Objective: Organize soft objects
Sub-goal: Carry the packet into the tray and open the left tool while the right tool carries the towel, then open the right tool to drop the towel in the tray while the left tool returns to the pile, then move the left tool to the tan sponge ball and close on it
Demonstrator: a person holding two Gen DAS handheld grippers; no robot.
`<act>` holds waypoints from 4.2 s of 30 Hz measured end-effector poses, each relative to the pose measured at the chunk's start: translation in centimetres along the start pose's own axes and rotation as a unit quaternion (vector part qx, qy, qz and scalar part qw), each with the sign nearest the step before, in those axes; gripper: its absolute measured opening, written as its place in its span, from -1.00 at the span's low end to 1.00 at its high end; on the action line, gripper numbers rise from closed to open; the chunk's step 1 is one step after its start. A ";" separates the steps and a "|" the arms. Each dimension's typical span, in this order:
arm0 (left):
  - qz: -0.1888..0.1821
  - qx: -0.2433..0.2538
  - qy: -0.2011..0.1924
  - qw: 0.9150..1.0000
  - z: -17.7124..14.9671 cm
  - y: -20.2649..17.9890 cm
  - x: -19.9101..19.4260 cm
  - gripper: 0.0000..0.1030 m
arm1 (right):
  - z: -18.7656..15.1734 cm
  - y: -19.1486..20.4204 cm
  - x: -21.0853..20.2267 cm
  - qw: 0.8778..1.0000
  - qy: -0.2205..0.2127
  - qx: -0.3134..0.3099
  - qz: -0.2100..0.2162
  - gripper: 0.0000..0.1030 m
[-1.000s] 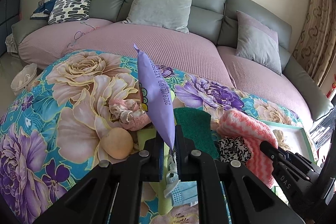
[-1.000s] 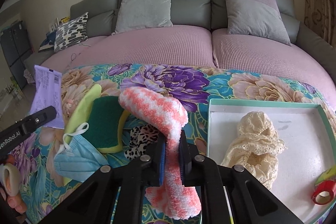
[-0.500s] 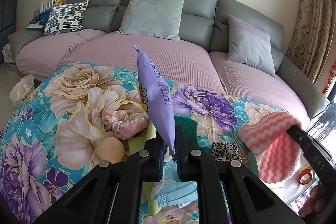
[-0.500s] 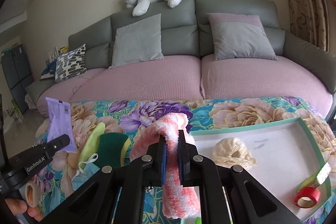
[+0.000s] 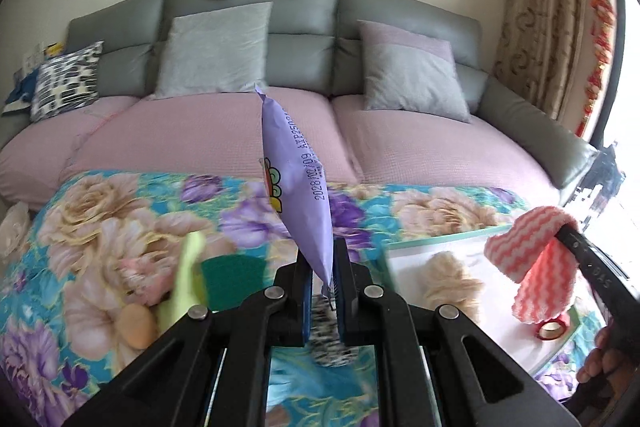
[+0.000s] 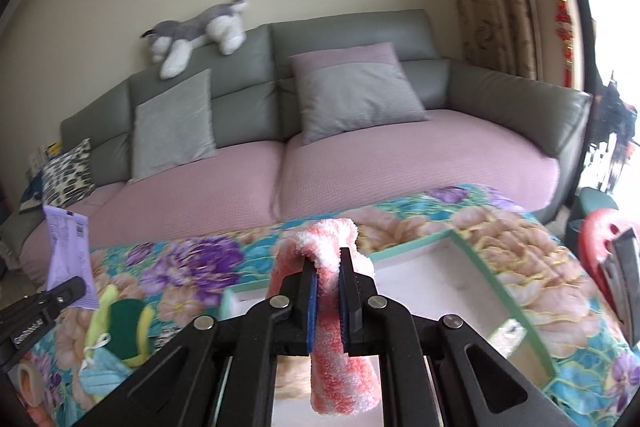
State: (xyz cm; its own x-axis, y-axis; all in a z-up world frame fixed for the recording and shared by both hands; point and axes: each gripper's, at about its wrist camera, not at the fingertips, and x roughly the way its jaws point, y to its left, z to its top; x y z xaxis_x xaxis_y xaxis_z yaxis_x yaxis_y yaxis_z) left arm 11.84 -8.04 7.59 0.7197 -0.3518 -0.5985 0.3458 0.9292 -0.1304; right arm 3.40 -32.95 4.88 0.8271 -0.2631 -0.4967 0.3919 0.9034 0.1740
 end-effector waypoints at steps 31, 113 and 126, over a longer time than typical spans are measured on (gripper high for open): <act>-0.102 0.103 0.084 0.986 -2.3 -12.9 7.5 0.26 | -0.9 -5.9 2.0 0.996 0.044 0.025 -0.078 -0.54; 0.140 -0.097 0.077 0.982 -3.4 8.2 2.1 0.96 | -2.9 4.6 1.5 0.982 0.151 -0.112 -0.027 1.00; 0.235 -0.196 0.052 0.951 -5.8 17.7 -3.0 0.96 | -6.6 13.3 2.6 0.969 0.187 -0.139 0.080 1.00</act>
State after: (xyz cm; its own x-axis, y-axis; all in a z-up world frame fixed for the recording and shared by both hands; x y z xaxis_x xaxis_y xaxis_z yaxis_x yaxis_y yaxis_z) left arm 12.34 10.13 2.45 0.6689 0.1062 -0.7358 -0.2640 0.9592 -0.1016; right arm 8.12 -19.39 0.28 0.6447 -0.0177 -0.7642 0.1028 0.9926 0.0638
